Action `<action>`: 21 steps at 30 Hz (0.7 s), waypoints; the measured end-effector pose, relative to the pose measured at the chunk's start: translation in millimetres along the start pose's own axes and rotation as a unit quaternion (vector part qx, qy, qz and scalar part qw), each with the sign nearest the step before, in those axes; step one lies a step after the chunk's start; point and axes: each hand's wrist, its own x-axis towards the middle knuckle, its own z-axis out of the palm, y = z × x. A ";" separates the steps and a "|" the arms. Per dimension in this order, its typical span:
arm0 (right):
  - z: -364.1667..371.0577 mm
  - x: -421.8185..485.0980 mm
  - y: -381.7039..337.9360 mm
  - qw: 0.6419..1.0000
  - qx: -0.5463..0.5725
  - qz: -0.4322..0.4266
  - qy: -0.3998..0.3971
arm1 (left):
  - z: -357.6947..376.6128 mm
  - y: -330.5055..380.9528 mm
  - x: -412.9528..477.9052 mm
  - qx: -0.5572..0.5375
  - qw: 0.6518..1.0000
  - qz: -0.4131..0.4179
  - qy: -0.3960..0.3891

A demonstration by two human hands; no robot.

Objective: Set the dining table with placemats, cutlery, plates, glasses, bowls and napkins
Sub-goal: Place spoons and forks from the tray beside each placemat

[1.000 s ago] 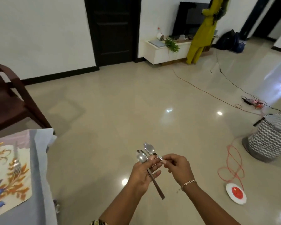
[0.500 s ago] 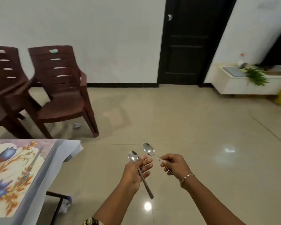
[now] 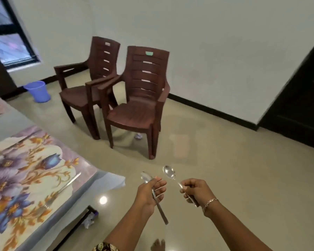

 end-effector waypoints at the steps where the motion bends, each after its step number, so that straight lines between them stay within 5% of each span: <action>1: 2.0 20.7 -13.9 1.000 -0.013 -0.001 -0.017 | 5.4 16.9 13.5 -0.005 1.000 0.007 0.010; 12: 47.6 220.2 -138.9 0.975 -0.086 -0.002 -0.204 | 24.0 146.6 126.4 -0.135 0.977 0.067 0.154; 21: 119.7 366.7 -225.9 0.901 -0.220 -0.030 -0.371 | 19.7 234.8 192.7 -0.278 0.910 0.120 0.283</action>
